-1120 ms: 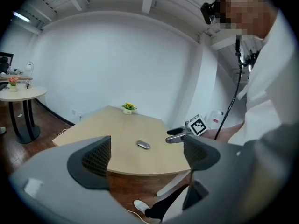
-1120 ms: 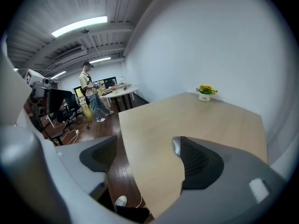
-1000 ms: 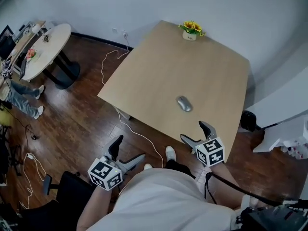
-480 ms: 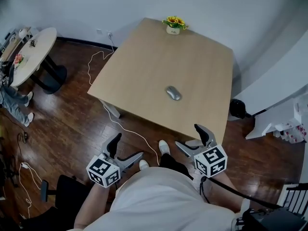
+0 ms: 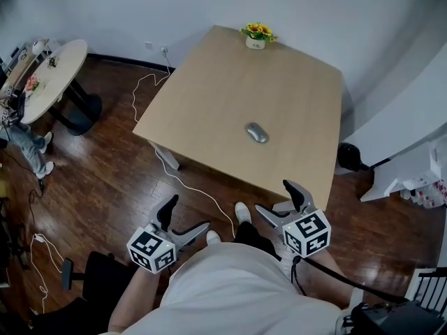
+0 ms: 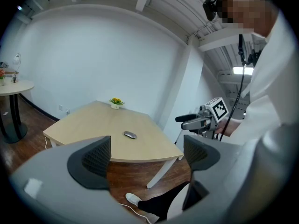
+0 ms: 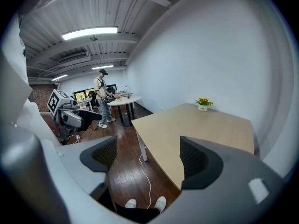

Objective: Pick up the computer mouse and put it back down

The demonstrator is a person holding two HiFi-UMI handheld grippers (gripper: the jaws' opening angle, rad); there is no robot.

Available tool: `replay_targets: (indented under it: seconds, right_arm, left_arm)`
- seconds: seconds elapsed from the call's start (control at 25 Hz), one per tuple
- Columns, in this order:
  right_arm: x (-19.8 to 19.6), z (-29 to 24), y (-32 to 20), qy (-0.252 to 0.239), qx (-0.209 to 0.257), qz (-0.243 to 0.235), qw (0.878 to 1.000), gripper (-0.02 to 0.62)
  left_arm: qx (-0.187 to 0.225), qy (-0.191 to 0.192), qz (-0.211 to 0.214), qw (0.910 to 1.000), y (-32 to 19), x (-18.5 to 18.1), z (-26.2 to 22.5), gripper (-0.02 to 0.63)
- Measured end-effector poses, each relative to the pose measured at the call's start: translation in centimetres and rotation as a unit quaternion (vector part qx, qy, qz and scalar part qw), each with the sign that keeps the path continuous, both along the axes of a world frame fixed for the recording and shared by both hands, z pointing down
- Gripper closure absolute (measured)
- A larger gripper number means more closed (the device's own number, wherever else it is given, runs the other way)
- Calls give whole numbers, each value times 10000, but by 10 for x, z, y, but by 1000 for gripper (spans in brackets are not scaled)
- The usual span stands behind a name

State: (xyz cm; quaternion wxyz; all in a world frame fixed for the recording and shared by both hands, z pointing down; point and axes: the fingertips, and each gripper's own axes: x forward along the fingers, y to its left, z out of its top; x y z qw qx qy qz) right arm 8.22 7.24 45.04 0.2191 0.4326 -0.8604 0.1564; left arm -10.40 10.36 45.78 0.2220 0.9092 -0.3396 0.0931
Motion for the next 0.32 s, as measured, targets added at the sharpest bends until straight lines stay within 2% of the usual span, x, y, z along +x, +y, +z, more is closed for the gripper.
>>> replay_targets:
  seconds: [0.32]
  right_arm:
    - [-8, 0, -6, -195, -81, -31, 9998, 167]
  left_arm:
    - [-18, -5, -74, 10000, -2, -7, 1, 144]
